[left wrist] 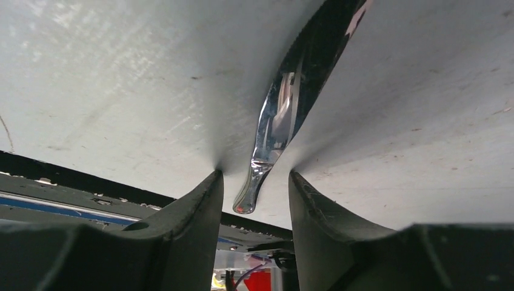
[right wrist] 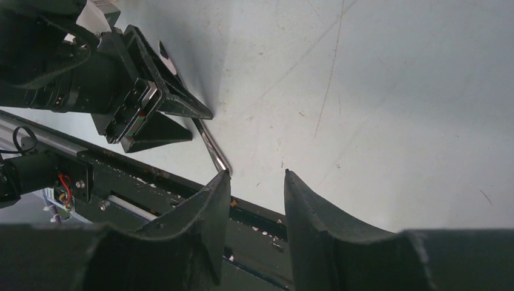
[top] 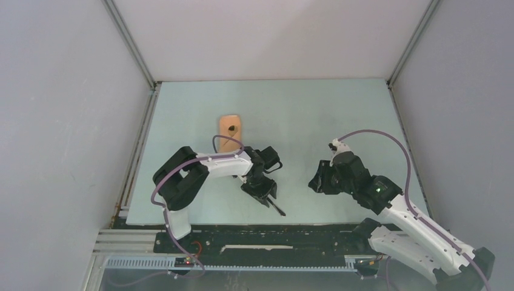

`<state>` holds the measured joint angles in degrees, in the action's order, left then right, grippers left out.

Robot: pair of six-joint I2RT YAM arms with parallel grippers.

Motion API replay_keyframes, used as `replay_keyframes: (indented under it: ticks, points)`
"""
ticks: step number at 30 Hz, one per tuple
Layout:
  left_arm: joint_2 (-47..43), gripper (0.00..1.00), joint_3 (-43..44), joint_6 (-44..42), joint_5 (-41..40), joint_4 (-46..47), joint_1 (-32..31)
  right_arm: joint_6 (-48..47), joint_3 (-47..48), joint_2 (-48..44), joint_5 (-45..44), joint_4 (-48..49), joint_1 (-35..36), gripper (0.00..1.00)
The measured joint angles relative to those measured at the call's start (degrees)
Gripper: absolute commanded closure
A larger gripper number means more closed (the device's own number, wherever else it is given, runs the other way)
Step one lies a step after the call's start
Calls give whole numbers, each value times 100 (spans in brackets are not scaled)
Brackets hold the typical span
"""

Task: Fold the napkin into a case and place the utensils inside
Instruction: Pick up the knife from the center of the board.

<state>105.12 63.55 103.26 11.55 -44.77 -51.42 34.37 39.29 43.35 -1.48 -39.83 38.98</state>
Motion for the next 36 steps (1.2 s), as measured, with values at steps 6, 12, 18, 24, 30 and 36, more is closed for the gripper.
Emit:
replay_keyframes:
  ticks: [6,12,18,24,30,36]
  points:
    - [22,57,2,74,-7,-59,57,-4,-26,-164,50,13,0,54]
    - [87,81,90,74,-57,-103,57,-4,-26,-323,48,22,0,55]
    - [162,100,181,59,-87,-50,55,-2,-26,-396,33,22,-2,55]
    - [175,100,299,-240,-297,-136,15,-2,-26,-498,-2,22,-2,56]
    - [269,100,651,-850,-1108,-352,-31,-2,-26,-470,-55,22,-2,57]
    - [269,100,756,-1261,-1427,-474,-28,-2,-26,-326,-114,22,-2,57]
